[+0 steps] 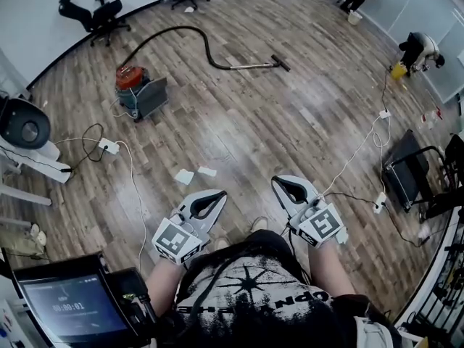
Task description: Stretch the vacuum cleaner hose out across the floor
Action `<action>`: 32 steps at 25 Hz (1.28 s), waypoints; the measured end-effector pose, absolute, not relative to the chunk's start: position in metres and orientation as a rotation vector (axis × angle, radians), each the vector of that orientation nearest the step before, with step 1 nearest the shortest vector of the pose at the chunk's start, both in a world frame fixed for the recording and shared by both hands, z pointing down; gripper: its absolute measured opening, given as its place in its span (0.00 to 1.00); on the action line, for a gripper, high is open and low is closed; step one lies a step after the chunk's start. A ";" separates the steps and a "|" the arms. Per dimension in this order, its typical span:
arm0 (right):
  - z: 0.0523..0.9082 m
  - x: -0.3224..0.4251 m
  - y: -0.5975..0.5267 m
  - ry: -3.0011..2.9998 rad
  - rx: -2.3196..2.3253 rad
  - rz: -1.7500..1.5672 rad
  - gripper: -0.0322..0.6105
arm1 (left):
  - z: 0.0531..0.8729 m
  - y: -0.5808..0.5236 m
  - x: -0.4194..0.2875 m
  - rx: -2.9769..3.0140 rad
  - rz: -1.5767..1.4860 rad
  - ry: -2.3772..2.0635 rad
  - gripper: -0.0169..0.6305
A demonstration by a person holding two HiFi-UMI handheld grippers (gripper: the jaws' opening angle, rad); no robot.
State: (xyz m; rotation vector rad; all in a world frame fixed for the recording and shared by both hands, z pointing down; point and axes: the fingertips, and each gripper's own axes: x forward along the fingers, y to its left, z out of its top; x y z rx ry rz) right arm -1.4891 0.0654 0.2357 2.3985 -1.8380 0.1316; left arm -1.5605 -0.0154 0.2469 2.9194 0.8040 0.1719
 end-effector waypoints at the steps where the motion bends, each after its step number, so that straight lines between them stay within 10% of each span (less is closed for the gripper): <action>1: 0.235 -1.486 0.068 -1.833 2.403 0.128 0.06 | 0.247 -0.012 -1.556 2.915 0.176 0.811 0.03; 32: 0.252 -1.235 0.210 -1.801 2.529 0.155 0.06 | 0.246 0.140 -1.274 2.804 0.230 0.978 0.03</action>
